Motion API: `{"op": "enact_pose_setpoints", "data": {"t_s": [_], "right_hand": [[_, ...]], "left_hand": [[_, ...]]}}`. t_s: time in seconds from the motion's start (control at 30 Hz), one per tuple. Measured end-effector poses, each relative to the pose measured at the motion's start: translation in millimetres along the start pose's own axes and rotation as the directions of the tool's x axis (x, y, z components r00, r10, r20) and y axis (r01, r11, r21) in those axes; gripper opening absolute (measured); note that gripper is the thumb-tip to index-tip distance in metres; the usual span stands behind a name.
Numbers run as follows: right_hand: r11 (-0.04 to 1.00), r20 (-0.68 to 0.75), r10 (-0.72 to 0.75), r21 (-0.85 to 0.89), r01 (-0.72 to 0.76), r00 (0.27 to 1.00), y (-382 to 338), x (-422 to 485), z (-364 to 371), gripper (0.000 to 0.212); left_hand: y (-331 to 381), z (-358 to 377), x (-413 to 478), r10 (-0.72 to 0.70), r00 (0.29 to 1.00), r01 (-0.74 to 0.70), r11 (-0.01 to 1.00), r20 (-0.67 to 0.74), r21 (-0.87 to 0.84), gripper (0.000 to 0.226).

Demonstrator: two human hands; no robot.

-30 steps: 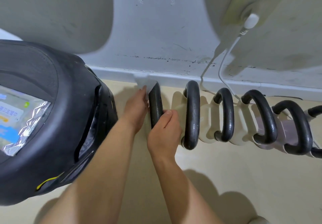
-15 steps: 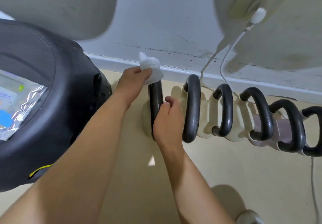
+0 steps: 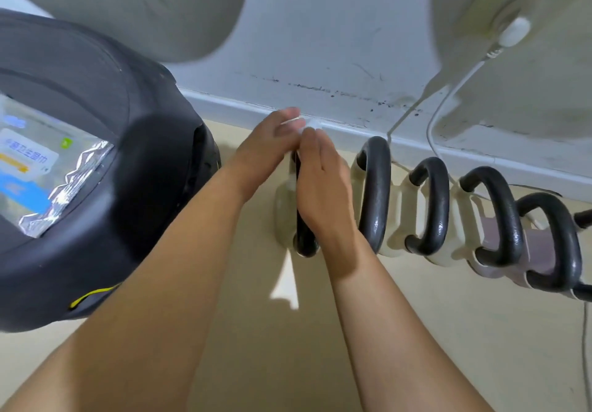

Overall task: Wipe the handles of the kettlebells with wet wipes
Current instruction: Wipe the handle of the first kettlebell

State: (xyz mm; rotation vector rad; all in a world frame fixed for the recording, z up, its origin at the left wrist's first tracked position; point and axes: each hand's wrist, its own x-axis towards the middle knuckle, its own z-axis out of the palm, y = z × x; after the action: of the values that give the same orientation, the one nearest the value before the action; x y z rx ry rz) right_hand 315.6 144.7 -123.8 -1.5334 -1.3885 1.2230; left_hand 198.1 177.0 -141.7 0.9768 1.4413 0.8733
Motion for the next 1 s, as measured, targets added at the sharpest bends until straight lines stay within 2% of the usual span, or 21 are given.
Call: {"op": "enact_pose_setpoints", "data": {"t_s": [0.07, 0.13, 0.23, 0.3, 0.37, 0.5, 0.57, 0.67, 0.8, 0.93, 1.0], "right_hand": [[0.998, 0.047, 0.037, 0.055, -0.039, 0.998, 4.4, 1.0, 2.3, 0.032], [0.996, 0.097, 0.075, 0.048, -0.08, 0.992, 8.5, 8.4, 4.4, 0.038], [0.964, 0.183, 0.238, 0.073, -0.255, 0.954, 6.0, 27.3, 4.0, 0.064], [0.928, 0.225, 0.31, 0.141, -0.345, 0.924, 5.5, 38.4, -2.8, 0.069], [0.911, 0.28, 0.325, 0.164, -0.379, 0.903, 3.2, 43.0, -10.1, 0.075], [0.902, 0.314, 0.309, 0.204, -0.382, 0.898, 8.4, 33.8, -15.1, 0.078], [0.896, 0.298, 0.288, 0.25, -0.366, 0.91, 14.5, 31.0, -14.7, 0.08], [0.873, 0.263, 0.268, 0.34, -0.349, 0.927, 19.5, 31.0, -13.9, 0.082], [0.878, 0.252, 0.228, 0.364, -0.31, 0.941, 16.1, 40.7, -12.5, 0.073], [0.886, 0.275, 0.257, 0.315, -0.34, 0.926, 16.5, 44.1, -6.9, 0.095], [0.872, 0.279, 0.281, 0.324, -0.366, 0.918, 19.3, 38.3, -7.1, 0.1]], "left_hand": [[-9.8, -3.4, -6.1, -0.085, 0.995, 0.072, 0.966, -0.044, -0.247, 0.048], [-13.0, 2.1, -11.7, -0.115, 0.987, 0.081, 0.958, -0.11, -0.275, 0.05], [-5.5, 15.6, -17.6, -0.109, 0.973, 0.039, 0.947, -0.203, -0.319, 0.033], [-0.5, 21.6, -18.7, -0.08, 0.964, -0.001, 0.954, -0.256, -0.3, 0.022], [1.5, 24.9, -17.0, -0.066, 0.96, -0.015, 0.957, -0.27, -0.288, 0.026], [0.8, 22.0, -16.6, -0.151, 0.96, 0.065, 0.94, -0.236, -0.334, 0.049], [2.3, 18.1, -15.4, -0.123, 0.96, 0.034, 0.942, -0.25, -0.333, 0.052], [12.9, 17.1, -13.7, -0.069, 0.965, -0.018, 0.946, -0.253, -0.324, 0.053], [18.8, 24.1, -11.1, -0.069, 0.963, 0.003, 0.97, -0.262, -0.243, 0.042], [6.1, 24.0, -11.4, -0.056, 0.974, 0.028, 0.991, -0.218, -0.131, 0.057], [6.6, 20.3, -15.3, -0.073, 0.966, 0.044, 0.992, -0.25, -0.12, 0.065]]}}
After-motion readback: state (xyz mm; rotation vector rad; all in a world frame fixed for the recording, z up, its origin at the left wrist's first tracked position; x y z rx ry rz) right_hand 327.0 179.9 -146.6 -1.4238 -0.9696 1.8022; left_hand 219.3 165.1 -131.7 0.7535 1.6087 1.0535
